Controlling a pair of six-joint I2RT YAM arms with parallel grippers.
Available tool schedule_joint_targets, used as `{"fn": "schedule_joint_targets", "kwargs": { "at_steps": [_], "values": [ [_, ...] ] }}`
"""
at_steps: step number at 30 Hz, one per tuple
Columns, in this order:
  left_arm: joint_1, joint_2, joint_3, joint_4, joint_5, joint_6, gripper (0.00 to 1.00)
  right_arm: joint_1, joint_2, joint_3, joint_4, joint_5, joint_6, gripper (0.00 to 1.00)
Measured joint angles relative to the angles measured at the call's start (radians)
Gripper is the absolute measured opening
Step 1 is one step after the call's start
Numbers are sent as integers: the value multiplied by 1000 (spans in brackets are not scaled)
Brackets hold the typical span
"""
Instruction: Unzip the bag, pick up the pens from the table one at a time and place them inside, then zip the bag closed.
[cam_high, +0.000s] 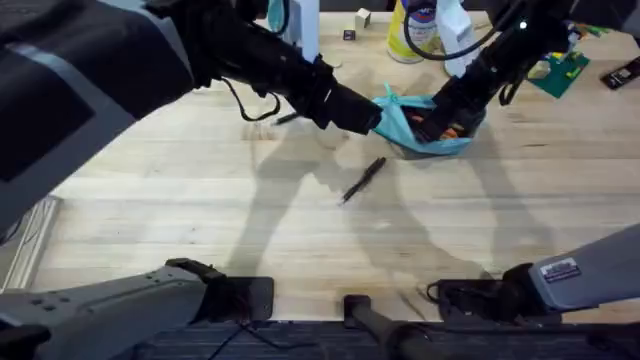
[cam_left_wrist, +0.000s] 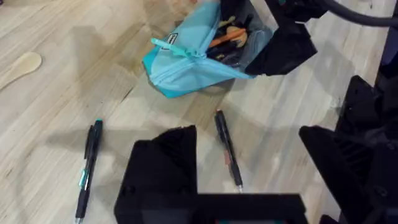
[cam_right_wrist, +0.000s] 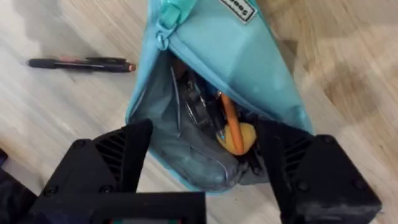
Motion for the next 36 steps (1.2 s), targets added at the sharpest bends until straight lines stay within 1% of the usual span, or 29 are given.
{"fn": "schedule_joint_targets", "kwargs": {
  "at_steps": [7,15,20,24,29,32,36],
  "values": [
    [0,0,0,0,0,0,992,0,0,7,-35,0,5,996],
    [0,0,0,0,0,0,993,0,0,107,-159,3,30,997],
    [0,0,0,0,0,0,993,0,-21,117,-190,3,72,997],
    [0,0,0,0,0,0,993,0,-79,117,-207,3,92,997],
    [0,0,0,0,-5,0,995,0,-190,117,-222,4,102,997],
    [0,0,0,0,-31,0,994,0,-254,117,-229,21,102,997],
    [0,0,0,0,-98,-1,993,0,-307,119,-245,35,103,997]
  ]
}}
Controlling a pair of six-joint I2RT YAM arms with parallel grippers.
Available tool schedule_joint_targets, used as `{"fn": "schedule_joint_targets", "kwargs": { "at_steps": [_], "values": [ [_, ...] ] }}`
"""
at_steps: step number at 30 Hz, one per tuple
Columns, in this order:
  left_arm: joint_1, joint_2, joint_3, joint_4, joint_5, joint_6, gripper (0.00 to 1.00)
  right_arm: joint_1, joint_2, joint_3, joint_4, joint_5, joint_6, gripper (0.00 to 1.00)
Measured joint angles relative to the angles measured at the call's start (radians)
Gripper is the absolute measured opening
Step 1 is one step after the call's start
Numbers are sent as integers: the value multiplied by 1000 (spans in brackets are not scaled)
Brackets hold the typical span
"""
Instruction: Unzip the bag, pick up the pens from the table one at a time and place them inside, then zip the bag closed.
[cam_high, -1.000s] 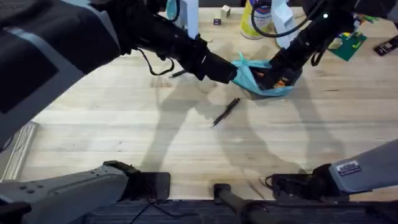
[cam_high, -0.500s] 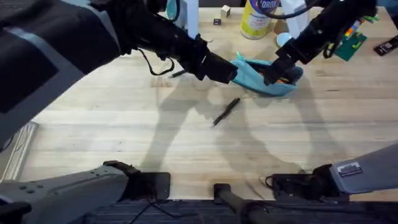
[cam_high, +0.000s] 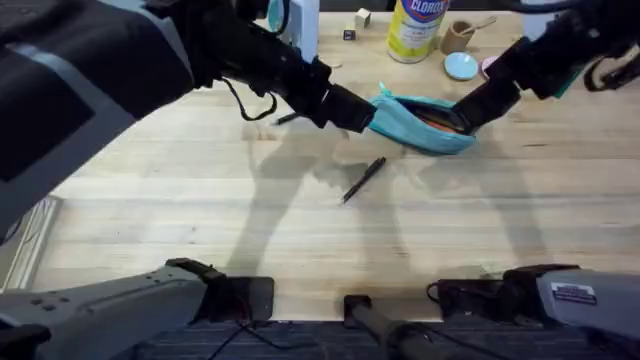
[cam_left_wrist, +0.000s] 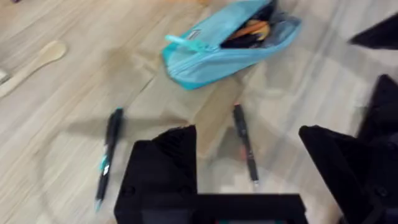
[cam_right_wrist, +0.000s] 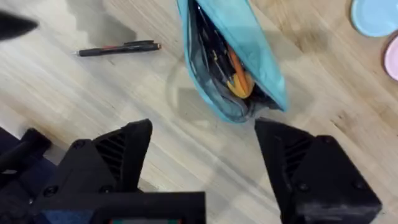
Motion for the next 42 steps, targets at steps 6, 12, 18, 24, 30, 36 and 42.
{"fn": "schedule_joint_targets", "kwargs": {
  "at_steps": [6,12,18,24,30,36,42],
  "values": [
    [0,0,0,0,-156,-3,993,0,-24,0,-14,11,0,997],
    [7,0,0,23,-327,-2,993,0,-24,0,-14,15,0,997],
    [68,0,0,88,-382,-2,991,0,-24,0,-14,18,0,997],
    [123,0,0,103,-400,2,992,0,-24,0,-15,18,2,997],
    [142,9,0,104,-403,12,991,0,-24,0,-17,18,3,996],
    [142,118,0,114,-403,13,993,0,-24,0,-17,18,3,997],
    [142,208,0,133,-404,13,993,0,-24,0,-17,18,3,997]
  ]
}}
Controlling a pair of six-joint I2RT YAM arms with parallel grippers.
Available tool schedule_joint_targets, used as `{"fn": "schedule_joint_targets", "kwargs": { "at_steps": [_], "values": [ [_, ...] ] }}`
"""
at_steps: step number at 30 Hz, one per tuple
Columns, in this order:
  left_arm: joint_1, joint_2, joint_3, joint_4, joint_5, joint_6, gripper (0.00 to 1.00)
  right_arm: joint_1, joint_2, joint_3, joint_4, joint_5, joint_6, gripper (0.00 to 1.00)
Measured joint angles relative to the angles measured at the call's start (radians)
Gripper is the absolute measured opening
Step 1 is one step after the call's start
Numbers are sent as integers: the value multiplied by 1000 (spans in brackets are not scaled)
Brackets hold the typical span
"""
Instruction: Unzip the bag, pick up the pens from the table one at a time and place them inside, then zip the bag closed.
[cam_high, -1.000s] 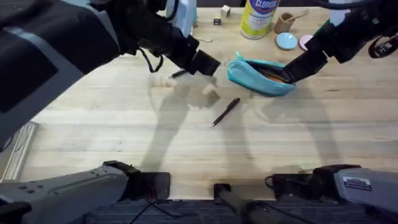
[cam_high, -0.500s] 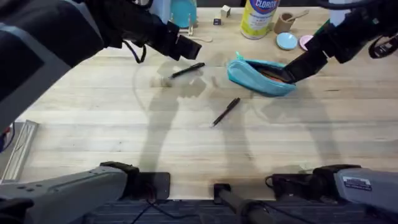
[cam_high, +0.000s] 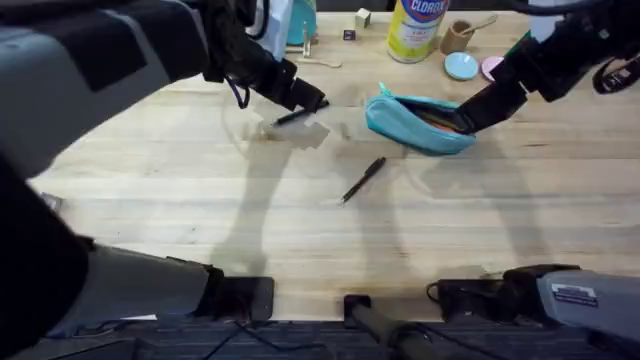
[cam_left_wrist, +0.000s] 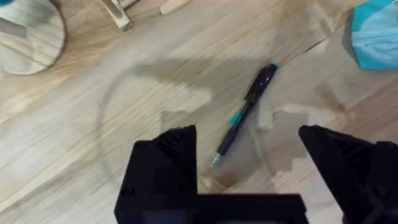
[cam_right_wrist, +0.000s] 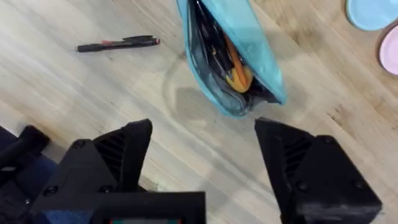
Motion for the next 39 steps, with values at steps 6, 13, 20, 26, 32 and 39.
{"fn": "schedule_joint_targets", "kwargs": {
  "at_steps": [6,13,20,26,32,39],
  "values": [
    [0,66,0,-1,0,0,993,0,0,0,0,0,0,996],
    [0,147,0,-1,0,0,995,0,0,0,0,0,0,997],
    [0,192,1,3,-3,2,992,0,0,0,0,0,0,997],
    [0,204,10,1,-6,3,993,0,0,0,-1,0,0,997],
    [0,214,22,-1,-10,3,994,0,0,0,-1,0,0,997],
    [0,214,22,-1,-14,4,947,0,0,0,-2,0,0,997]
  ]
}}
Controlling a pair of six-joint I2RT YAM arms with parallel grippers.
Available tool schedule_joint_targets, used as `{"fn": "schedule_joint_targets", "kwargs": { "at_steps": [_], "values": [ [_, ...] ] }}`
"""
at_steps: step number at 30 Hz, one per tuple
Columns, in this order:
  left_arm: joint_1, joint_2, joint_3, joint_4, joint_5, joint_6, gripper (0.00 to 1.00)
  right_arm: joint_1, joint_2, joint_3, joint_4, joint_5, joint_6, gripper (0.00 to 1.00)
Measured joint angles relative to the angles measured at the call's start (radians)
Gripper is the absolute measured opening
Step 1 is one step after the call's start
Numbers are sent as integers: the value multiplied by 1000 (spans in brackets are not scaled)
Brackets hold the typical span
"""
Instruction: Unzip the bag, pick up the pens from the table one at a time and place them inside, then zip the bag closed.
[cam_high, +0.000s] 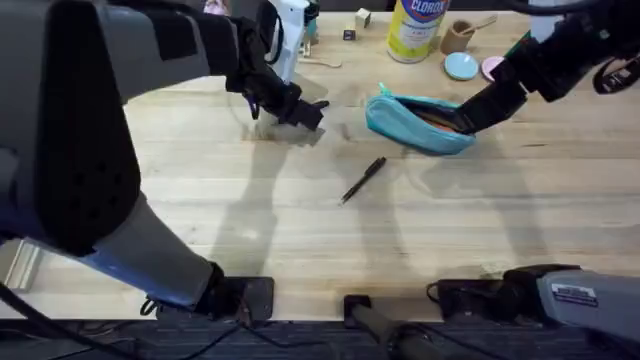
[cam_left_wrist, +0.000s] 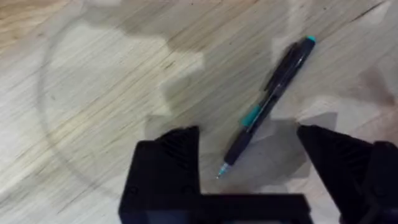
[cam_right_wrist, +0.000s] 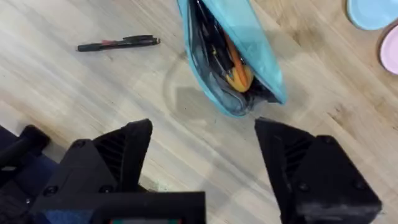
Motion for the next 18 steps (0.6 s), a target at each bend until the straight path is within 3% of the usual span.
{"fn": "schedule_joint_targets", "kwargs": {
  "at_steps": [3,7,13,18],
  "values": [
    [2,4,1,6,-20,5,763,0,0,0,0,0,0,997],
    [5,5,5,-5,-33,7,598,0,0,0,0,0,0,996],
    [2,5,6,-15,-22,6,225,0,0,0,0,0,0,997],
    [-4,5,8,-19,-10,4,70,0,0,0,0,0,0,997]
  ]
}}
